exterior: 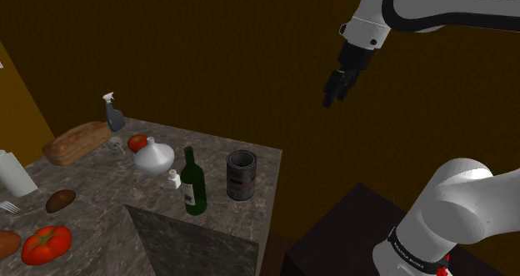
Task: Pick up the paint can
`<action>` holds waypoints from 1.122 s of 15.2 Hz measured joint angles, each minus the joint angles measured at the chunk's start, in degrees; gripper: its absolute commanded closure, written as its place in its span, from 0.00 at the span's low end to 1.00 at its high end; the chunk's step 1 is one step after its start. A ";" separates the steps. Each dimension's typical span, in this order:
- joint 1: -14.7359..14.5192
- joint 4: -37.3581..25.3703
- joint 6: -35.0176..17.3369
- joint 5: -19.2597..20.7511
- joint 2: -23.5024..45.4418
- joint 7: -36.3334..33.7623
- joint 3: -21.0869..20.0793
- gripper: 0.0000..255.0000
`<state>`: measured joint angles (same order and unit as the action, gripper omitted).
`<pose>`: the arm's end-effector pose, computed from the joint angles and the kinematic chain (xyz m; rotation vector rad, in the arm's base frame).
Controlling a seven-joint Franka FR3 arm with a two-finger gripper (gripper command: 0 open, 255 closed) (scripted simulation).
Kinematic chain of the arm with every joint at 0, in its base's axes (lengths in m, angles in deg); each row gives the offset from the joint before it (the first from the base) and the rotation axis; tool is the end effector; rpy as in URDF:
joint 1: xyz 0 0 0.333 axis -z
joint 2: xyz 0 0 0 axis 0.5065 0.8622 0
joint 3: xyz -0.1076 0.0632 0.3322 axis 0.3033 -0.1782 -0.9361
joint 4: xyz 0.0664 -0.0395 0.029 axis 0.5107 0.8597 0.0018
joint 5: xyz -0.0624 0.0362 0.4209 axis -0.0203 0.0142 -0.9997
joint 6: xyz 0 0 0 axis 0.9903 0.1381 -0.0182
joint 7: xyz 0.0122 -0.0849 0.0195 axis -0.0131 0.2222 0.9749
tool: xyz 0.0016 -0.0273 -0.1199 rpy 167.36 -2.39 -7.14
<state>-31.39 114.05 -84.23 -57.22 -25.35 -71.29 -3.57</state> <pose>0.3240 0.0410 0.6106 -3.0687 -0.1668 -0.2111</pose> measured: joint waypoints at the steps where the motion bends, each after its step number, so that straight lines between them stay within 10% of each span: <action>1: 0.00 0.00 0.00 0.00 0.00 0.00 0.00 0.00; 17: -0.92 -1.18 -23.72 -0.80 27.70 -5.23 -7.25 0.00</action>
<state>-32.31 112.87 -107.95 -58.02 2.35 -76.52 -10.81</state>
